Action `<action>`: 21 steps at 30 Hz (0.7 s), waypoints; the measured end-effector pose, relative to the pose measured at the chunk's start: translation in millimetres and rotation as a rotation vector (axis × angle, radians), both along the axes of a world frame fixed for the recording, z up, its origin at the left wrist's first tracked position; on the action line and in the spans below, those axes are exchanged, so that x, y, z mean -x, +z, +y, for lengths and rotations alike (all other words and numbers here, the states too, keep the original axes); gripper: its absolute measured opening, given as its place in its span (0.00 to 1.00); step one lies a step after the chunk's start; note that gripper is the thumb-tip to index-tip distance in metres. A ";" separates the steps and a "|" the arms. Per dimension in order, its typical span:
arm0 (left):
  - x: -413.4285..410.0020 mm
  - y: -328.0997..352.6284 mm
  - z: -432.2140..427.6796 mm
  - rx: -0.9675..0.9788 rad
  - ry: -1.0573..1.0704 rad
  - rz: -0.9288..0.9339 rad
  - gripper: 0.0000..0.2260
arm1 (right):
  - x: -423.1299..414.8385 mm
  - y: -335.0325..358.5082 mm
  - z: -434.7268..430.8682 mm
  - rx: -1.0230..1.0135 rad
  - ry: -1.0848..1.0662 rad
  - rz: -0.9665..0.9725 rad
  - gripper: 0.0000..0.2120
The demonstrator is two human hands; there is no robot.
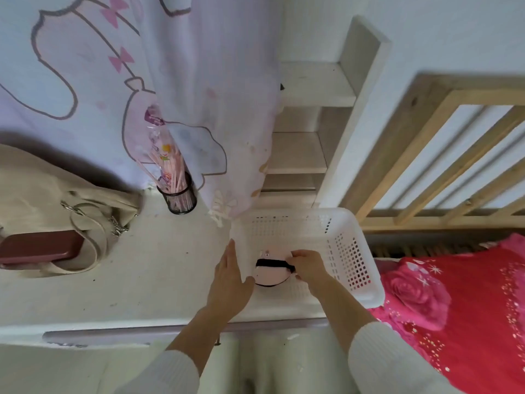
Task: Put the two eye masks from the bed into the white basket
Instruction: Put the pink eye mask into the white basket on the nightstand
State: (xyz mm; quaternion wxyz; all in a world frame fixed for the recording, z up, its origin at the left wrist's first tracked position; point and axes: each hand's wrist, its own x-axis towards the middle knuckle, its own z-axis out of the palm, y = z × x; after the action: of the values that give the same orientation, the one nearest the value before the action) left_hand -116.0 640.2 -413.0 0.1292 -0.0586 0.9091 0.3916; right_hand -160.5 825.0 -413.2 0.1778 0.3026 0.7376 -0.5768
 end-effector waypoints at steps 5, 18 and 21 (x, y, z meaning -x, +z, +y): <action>4.5 -9.3 -0.8 0.043 -0.045 0.051 0.43 | 13.7 -21.8 -8.9 -0.030 0.043 -0.017 0.13; 43.7 45.3 106.9 0.061 -0.283 0.311 0.35 | -31.0 41.1 85.5 -0.220 -0.008 0.208 0.08; 27.4 49.6 178.8 0.025 -0.477 0.355 0.32 | -79.2 59.3 145.1 -0.365 -0.119 0.250 0.07</action>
State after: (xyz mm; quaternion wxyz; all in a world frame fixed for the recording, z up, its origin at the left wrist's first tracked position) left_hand -143.4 818.9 -363.4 0.0558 0.2243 0.9105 0.3429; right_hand -81.2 970.2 -353.9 -0.0072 0.2990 0.8269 -0.4762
